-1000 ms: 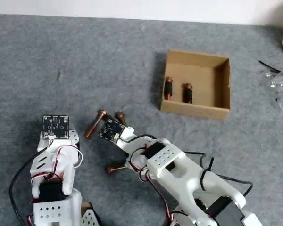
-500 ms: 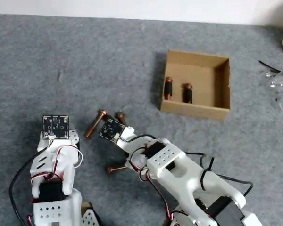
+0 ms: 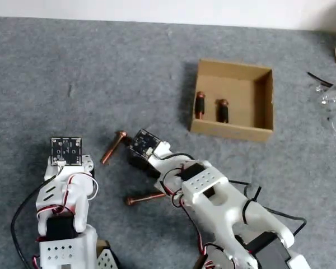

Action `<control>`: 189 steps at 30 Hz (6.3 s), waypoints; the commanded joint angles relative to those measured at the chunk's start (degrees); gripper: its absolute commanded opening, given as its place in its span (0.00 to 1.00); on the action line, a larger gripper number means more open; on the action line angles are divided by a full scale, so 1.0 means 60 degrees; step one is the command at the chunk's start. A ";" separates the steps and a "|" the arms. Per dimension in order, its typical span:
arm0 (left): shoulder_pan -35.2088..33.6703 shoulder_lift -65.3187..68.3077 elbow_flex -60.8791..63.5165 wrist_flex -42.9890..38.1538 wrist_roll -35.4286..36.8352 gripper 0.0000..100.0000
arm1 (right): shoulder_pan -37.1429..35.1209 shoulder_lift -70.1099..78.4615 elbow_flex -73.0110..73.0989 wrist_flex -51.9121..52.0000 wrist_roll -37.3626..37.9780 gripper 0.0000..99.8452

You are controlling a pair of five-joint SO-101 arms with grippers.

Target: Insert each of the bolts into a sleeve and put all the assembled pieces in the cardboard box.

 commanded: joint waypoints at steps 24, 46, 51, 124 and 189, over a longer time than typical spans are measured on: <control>-0.0022 -0.0081 -0.0183 -0.0205 -0.0059 0.01 | 0.4447 -0.0139 -0.0110 0.0681 0.0000 0.01; -0.0007 -0.0081 -0.0168 -0.0220 -0.0059 0.01 | 0.3641 -0.0037 -0.0769 0.0637 -0.0850 0.15; -0.0007 -0.0081 -0.0168 -0.0220 -0.0059 0.01 | 0.3348 -0.0022 -0.1194 0.0623 -0.0498 0.15; 0.0974 0.0037 -0.0930 0.0147 -0.0586 0.01 | 0.3714 -0.4256 0.3465 -0.2015 -0.0410 0.00; 0.2015 1.7443 -0.9619 -0.0176 -0.2300 0.18 | 0.3744 -0.4271 0.3875 -0.2498 -0.0381 0.00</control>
